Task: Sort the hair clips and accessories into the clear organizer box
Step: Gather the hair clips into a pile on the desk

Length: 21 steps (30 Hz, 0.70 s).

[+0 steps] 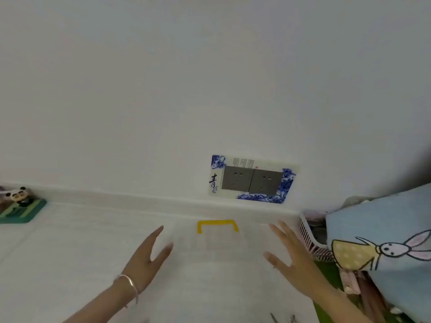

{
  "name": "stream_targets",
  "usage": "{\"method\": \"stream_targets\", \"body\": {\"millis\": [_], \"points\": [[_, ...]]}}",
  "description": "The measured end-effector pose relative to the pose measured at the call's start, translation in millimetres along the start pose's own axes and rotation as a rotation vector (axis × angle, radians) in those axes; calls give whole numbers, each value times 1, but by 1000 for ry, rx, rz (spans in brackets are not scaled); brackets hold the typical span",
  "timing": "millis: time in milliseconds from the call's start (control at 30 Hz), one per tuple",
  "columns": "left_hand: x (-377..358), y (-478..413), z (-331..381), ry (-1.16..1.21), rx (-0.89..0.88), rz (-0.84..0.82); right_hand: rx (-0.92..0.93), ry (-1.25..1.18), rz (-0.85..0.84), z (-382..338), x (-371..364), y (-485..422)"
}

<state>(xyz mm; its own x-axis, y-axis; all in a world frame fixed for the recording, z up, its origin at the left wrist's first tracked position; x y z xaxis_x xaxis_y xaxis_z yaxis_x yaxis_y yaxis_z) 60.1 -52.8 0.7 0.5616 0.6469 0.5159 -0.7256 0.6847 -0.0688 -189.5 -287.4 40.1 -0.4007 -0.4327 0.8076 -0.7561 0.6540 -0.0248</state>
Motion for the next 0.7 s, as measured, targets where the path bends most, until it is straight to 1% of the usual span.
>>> {"method": "stream_targets", "body": {"millis": [67,133,267,367,500,700], "points": [[-20,-4,6,-23,-45,-70,-8,-35,-44,8,-19,-5],[-36,-8,6,-10,-52,-129,-17,-75,-95,18,-39,-11],[-55,-11,-5,38,-85,-115,-12,-181,-111,30,-67,-15],[-61,-14,-13,49,-125,-98,-1,-243,-87,36,-81,-16],[-68,-17,-20,30,-209,-95,38,-294,6,41,-90,-15],[-68,-20,-18,9,-225,-79,60,-335,72,42,-92,-4]]}}
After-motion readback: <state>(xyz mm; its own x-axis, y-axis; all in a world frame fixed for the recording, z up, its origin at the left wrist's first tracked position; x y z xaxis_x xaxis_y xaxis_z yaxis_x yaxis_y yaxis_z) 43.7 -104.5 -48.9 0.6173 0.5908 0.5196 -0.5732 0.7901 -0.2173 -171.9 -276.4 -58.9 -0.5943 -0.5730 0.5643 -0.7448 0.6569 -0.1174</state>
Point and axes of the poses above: each hand's wrist, its own y-axis away from the middle knuckle, its own x-axis out of the back of the hand, z = x × y, the point moved 8 cm from there along -y, towards the middle knuckle, and after that the axes turned 4 degrees about -x, right-handed, at the moved point
